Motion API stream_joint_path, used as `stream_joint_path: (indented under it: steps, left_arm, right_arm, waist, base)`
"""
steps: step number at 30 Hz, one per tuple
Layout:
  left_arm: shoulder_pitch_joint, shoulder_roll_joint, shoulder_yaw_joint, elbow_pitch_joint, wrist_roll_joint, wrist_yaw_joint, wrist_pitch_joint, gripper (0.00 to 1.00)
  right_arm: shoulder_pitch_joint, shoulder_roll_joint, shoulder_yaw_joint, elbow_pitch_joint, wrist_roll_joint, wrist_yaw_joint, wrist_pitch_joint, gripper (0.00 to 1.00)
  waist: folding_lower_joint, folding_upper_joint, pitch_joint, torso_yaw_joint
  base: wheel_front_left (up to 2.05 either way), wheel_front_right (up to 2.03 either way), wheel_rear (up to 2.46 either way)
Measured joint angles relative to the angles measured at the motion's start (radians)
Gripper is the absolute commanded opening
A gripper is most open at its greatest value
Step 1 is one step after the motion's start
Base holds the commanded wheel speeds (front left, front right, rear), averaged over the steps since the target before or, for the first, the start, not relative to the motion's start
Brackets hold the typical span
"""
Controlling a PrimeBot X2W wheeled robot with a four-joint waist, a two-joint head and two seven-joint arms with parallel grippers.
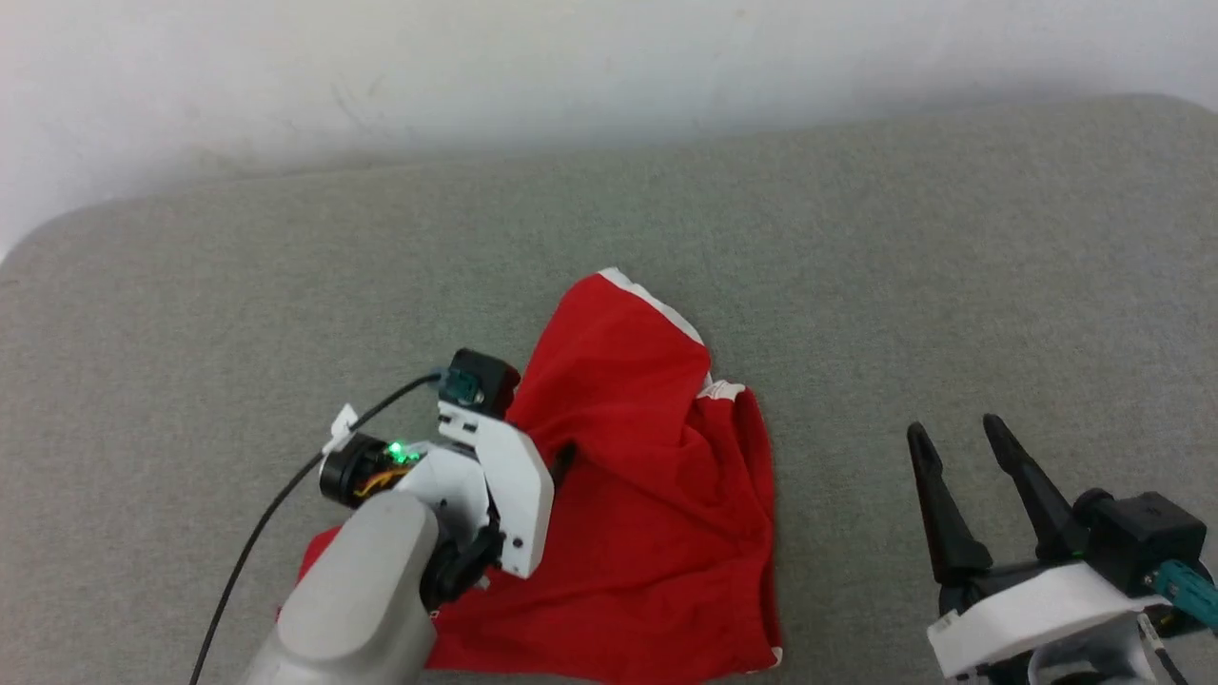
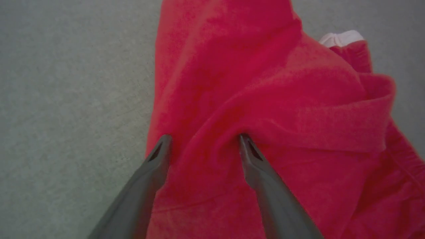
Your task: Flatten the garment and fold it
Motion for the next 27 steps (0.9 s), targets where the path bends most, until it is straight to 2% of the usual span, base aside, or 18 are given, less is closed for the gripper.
stream_joint_path:
  steps: [4, 7, 8, 9, 10, 17, 27]
  left_arm:
    - [-0.092, -0.019, -0.014, 0.113, 0.000, -0.012, 0.002, 1.00]
    - [-0.156, -0.027, -0.031, 0.206, 0.003, -0.022, 0.047, 1.00]
    - [-0.179, -0.034, -0.034, 0.231, -0.003, -0.025, 0.071, 0.80]
    - [-0.200, -0.039, -0.038, 0.249, -0.009, -0.028, 0.090, 0.33]
    - [-0.216, -0.041, -0.037, 0.262, -0.021, -0.033, 0.098, 0.00]
    - [-0.284, -0.050, -0.032, 0.286, -0.050, -0.042, 0.011, 0.00]
    - [-0.534, -0.006, 0.012, 0.381, -0.045, -0.042, -0.106, 0.00]
  right_arm:
    - [-0.029, 0.000, 0.012, 0.016, 0.008, 0.000, -0.013, 1.00]
    - [-0.046, 0.000, 0.021, 0.031, 0.013, 0.000, -0.023, 1.00]
    - [-0.050, 0.000, 0.024, 0.035, 0.016, 0.000, -0.026, 1.00]
    - [-0.053, 0.000, 0.025, 0.042, 0.016, 0.000, -0.031, 1.00]
    - [-0.054, 0.000, 0.027, 0.047, 0.017, 0.000, -0.033, 1.00]
    - [-0.055, 0.000, 0.013, 0.063, 0.018, 0.000, -0.041, 1.00]
    - [-0.112, 0.000, 0.068, 0.070, 0.018, 0.000, -0.041, 1.00]
  waist:
    - [0.0000, 0.0000, 0.037, -0.019]
    - [0.0000, 0.0000, 0.064, -0.034]
    - [-0.0001, 0.0000, 0.071, -0.040]
    - [-0.0002, 0.0000, 0.077, -0.046]
    - [-0.0002, 0.0000, 0.082, -0.052]
    - [0.0000, 0.0000, 0.099, -0.067]
    - [0.0001, 0.0000, 0.160, -0.098]
  base:
    - [0.00, 0.00, 0.00]
    - [0.00, 0.00, 0.00]
    - [0.00, 0.00, 0.00]
    - [0.00, 0.00, 0.00]
    - [0.00, 0.00, 0.00]
    - [0.00, 0.00, 0.00]
    - [0.00, 0.00, 0.00]
